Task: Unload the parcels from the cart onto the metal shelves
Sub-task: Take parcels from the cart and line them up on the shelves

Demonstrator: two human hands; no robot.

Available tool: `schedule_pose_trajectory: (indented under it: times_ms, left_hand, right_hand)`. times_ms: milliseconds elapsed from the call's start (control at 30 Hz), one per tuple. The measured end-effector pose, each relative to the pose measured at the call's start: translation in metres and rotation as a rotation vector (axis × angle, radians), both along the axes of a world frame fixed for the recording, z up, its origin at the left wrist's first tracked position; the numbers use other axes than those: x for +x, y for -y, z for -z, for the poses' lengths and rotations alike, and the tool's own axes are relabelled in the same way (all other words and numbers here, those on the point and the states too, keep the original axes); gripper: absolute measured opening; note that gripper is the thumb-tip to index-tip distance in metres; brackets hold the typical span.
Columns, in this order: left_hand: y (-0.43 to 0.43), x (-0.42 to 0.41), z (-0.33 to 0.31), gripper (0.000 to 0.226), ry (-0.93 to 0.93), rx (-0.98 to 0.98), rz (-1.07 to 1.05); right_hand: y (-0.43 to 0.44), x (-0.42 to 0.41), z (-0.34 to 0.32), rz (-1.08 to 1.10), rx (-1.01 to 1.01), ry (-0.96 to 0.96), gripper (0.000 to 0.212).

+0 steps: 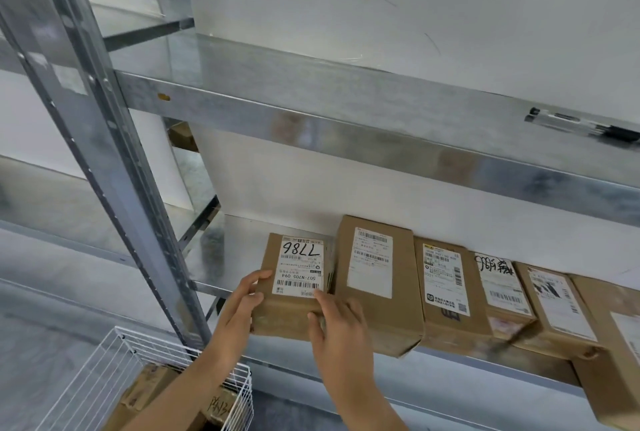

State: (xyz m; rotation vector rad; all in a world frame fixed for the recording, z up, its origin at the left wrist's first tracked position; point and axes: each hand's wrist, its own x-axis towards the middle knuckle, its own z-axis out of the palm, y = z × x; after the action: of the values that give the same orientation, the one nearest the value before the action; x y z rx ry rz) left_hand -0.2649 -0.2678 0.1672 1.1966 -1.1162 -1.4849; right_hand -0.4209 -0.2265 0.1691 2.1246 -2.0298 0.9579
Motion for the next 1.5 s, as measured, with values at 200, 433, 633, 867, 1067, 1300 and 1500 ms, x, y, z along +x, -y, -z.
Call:
schedule_pose_trajectory:
  times_ms: [200, 433, 633, 867, 1067, 1300, 1500]
  left_hand:
    - [0.037, -0.001, 0.016, 0.034, 0.029, 0.05, 0.045]
    - [0.048, -0.009, 0.055, 0.031, 0.22, -0.214, 0.146]
    - [0.06, -0.009, 0.063, 0.044, 0.317, -0.28, 0.222]
    - [0.075, -0.013, 0.056, 0.058, 0.33, -0.301, 0.283]
    - [0.083, -0.018, 0.043, 0.032, 0.342, -0.254, 0.33]
    - [0.096, -0.01, 0.058, 0.041, 0.444, -0.281, 0.4]
    - [0.091, -0.015, 0.039, 0.04, 0.494, -0.274, 0.303]
  right_hand:
    - [0.029, 0.013, -0.004, 0.164, 0.011, -0.301, 0.036]
    - [0.043, 0.018, -0.005, 0.21, 0.186, -0.431, 0.04]
    - [0.052, 0.007, 0.002, 0.203, 0.109, -0.357, 0.035]
    - [0.07, 0.0, -0.003, 0.24, 0.278, -0.281, 0.02]
    - [0.076, -0.012, -0.012, 0.19, 0.362, -0.056, 0.03]
    - [0.076, -0.01, -0.014, 0.189, 0.36, -0.07, 0.028]
    - [0.074, -0.015, -0.013, 0.158, 0.394, -0.051, 0.026]
